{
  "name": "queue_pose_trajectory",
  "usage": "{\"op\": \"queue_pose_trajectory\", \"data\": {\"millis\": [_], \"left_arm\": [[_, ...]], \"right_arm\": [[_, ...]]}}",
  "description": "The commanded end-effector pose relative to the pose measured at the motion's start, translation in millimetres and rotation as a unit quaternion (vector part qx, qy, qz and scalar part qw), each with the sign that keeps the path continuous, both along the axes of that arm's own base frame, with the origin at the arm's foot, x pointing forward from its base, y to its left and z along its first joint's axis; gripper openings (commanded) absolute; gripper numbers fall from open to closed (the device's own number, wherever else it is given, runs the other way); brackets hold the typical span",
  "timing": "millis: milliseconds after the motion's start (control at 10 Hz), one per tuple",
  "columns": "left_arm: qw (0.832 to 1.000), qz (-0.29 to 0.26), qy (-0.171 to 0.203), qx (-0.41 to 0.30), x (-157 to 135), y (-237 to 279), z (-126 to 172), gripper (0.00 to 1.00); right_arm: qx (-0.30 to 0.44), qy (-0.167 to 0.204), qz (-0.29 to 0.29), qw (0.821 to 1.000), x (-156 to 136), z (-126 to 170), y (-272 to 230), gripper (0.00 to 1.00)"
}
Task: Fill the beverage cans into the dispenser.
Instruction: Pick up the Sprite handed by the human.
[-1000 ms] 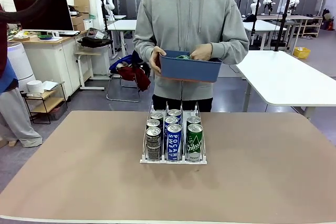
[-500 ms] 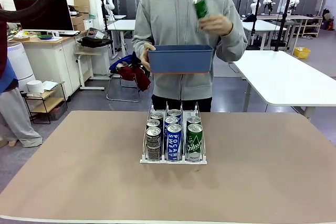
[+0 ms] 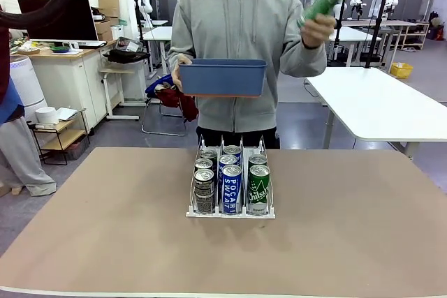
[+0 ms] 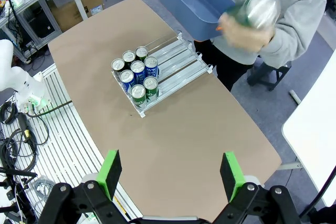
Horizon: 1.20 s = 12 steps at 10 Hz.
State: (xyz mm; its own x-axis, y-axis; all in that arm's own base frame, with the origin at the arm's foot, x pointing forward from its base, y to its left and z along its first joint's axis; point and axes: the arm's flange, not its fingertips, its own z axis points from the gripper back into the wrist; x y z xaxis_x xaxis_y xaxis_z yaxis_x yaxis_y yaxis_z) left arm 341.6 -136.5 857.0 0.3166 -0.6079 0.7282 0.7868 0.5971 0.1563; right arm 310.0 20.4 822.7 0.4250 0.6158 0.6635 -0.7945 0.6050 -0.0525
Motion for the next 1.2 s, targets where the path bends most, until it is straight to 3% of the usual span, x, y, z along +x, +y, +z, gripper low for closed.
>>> {"op": "queue_pose_trajectory", "data": {"millis": [0,100,200,1100], "left_arm": [[1.000,-0.021,0.003,-0.003,9.0,9.3,7.7,1.00],[1.000,0.000,0.001,0.008,16.0,1.8,1.9,1.00],[1.000,-0.007,-0.002,0.001,3.4,3.9,2.9,1.00],[1.000,-0.007,-0.002,0.001,3.4,3.9,2.9,1.00]], "right_arm": [[0.012,-0.002,0.005,1.000,-1.8,-4.2,1.6,1.00],[0.012,-0.002,0.005,1.000,-1.8,-4.2,1.6,1.00],[0.012,-0.002,0.005,1.000,-1.8,-4.2,1.6,1.00],[0.012,-0.002,0.005,1.000,-1.8,-4.2,1.6,1.00]]}}
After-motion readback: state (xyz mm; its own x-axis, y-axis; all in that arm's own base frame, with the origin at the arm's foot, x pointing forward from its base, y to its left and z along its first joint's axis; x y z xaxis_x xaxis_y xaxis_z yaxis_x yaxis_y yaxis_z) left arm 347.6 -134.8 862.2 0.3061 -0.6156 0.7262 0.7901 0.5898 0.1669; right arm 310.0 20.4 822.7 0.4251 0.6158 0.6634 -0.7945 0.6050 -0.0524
